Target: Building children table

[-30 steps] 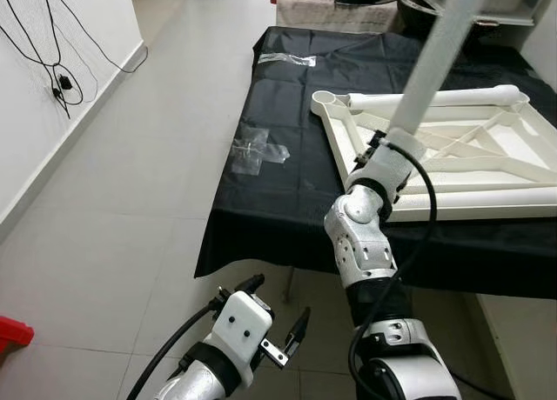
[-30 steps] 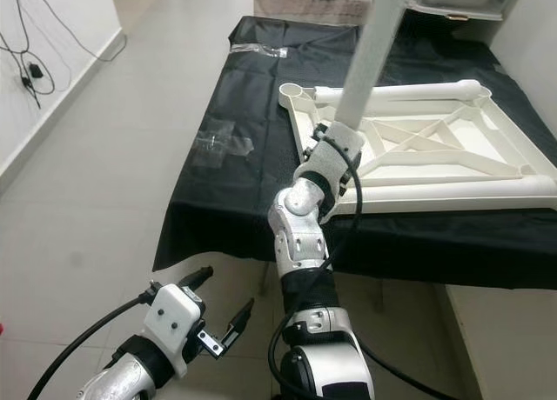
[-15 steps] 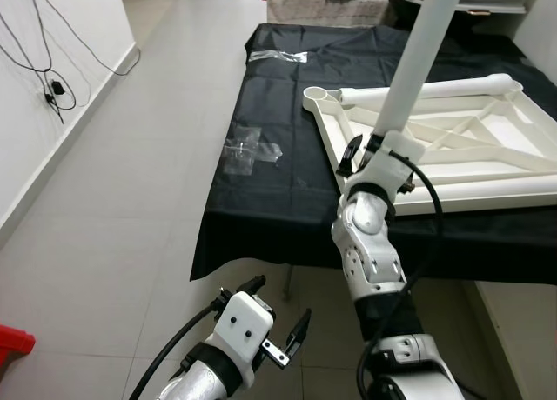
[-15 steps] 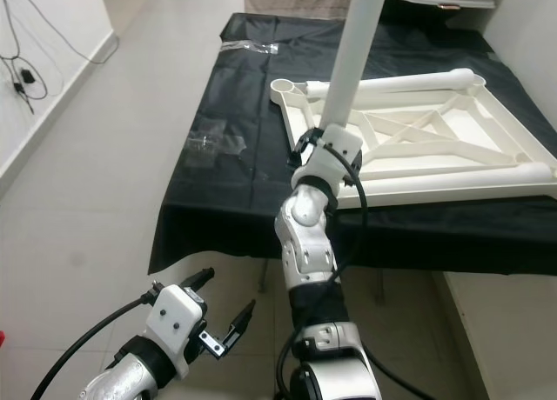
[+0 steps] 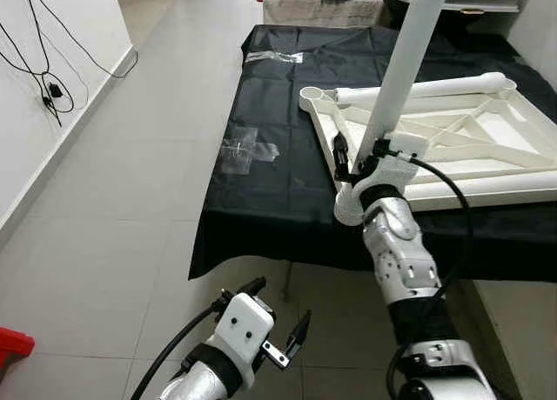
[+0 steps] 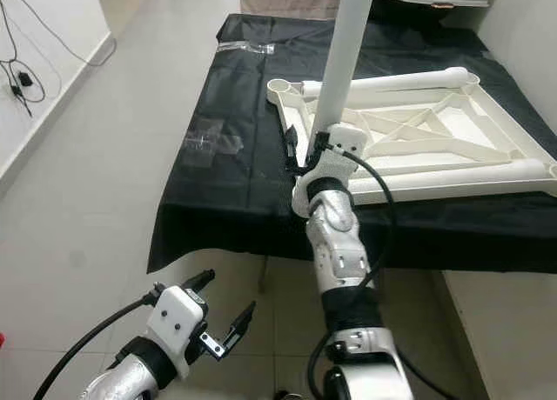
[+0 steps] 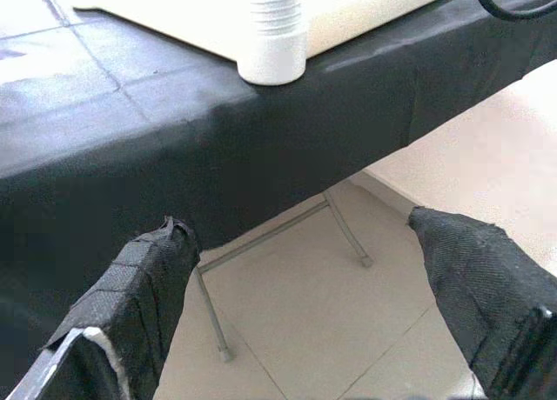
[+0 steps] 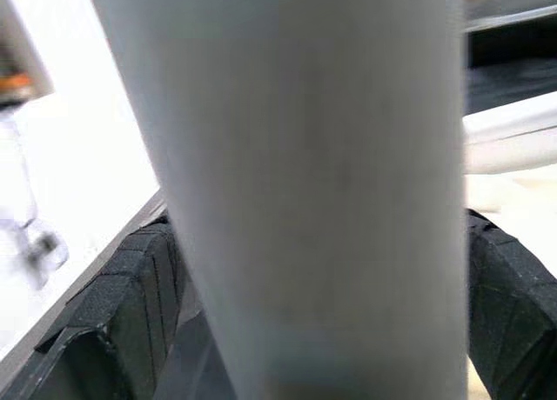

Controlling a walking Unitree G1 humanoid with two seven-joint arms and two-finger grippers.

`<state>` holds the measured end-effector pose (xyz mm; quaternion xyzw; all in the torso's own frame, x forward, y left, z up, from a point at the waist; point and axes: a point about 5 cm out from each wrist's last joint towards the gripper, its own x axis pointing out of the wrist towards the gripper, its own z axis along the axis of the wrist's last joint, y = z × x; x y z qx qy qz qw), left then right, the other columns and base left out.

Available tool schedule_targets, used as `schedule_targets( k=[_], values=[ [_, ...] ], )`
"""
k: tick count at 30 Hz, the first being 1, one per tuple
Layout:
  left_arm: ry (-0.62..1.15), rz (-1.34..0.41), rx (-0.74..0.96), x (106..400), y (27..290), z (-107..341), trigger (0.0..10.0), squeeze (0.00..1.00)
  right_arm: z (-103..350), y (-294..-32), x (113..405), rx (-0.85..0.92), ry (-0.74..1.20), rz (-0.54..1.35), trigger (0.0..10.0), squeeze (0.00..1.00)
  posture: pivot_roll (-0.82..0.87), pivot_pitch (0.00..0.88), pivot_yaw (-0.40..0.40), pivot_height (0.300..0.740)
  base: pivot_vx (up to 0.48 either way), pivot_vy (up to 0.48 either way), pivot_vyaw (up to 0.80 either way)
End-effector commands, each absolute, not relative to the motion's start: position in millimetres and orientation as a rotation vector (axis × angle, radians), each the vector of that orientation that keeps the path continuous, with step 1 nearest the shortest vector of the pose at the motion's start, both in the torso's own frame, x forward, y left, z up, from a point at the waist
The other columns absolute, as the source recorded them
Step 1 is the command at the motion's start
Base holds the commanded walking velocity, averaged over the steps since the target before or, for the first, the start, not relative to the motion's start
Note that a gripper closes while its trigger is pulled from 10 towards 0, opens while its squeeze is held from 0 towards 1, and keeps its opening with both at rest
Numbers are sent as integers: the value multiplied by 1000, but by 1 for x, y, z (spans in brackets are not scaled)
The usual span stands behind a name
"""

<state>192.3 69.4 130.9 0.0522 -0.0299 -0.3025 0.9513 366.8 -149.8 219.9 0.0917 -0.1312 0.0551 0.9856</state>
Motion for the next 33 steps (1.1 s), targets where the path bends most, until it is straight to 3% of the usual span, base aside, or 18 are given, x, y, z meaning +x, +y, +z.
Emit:
schedule_targets(
  k=[1, 10, 33],
  values=[
    [-35, -623, 103, 190, 69, 124, 10000, 0, 219, -153, 371, 182, -246, 151, 10000, 0, 87, 175, -30, 740, 0, 0, 0],
    [-36, -618, 104, 191, 69, 125, 10000, 0, 221, -176, 383, 124, -214, 270, 10000, 0, 87, 185, -31, 740, 0, 0, 0],
    [-44, -613, 104, 191, 69, 127, 10000, 0, 227, -188, 394, 101, -122, 541, 10000, 0, 90, 191, -34, 740, 0, 0, 0]
  ],
)
